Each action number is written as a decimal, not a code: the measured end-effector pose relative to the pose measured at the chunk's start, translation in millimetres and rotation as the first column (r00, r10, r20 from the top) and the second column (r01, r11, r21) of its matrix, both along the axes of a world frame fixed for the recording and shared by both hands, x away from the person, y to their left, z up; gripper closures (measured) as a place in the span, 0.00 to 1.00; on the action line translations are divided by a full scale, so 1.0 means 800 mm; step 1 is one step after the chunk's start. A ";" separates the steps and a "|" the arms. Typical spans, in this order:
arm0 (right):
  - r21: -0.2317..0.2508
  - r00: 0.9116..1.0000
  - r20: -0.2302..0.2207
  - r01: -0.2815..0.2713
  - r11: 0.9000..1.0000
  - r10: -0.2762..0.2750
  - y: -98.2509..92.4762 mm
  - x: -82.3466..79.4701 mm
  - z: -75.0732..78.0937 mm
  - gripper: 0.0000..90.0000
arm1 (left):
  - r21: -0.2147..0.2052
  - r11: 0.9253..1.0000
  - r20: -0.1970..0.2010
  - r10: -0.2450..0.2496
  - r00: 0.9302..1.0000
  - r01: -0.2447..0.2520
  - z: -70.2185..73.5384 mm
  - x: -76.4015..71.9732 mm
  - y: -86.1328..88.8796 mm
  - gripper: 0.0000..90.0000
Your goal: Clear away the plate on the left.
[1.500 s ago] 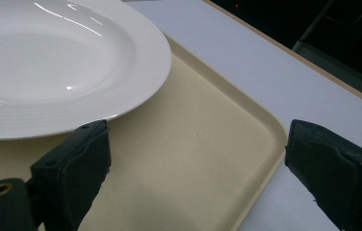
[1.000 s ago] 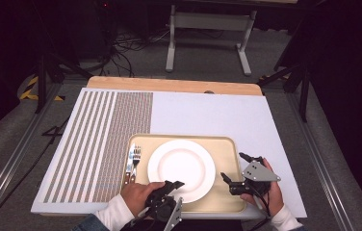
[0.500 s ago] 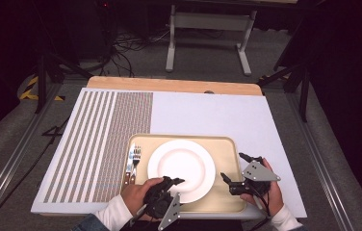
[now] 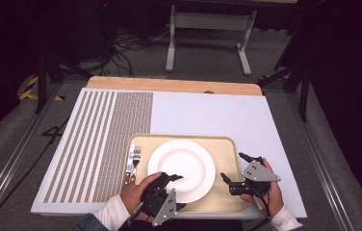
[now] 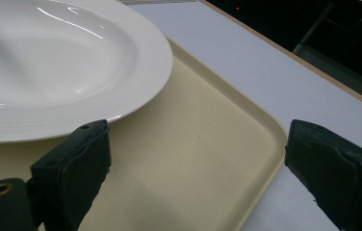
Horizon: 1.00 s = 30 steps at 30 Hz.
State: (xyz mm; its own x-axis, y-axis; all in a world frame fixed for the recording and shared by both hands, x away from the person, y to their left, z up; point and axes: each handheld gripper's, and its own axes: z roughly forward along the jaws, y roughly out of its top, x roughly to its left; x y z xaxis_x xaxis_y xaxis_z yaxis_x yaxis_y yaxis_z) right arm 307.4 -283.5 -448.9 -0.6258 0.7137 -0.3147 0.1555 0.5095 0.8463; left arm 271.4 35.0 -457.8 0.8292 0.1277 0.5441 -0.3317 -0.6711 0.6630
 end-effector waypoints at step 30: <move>0.000 1.000 0.004 -0.002 1.000 0.002 -0.001 -0.001 0.001 0.11 | -0.078 0.997 -0.046 -0.009 0.999 0.006 0.018 0.003 0.017 0.18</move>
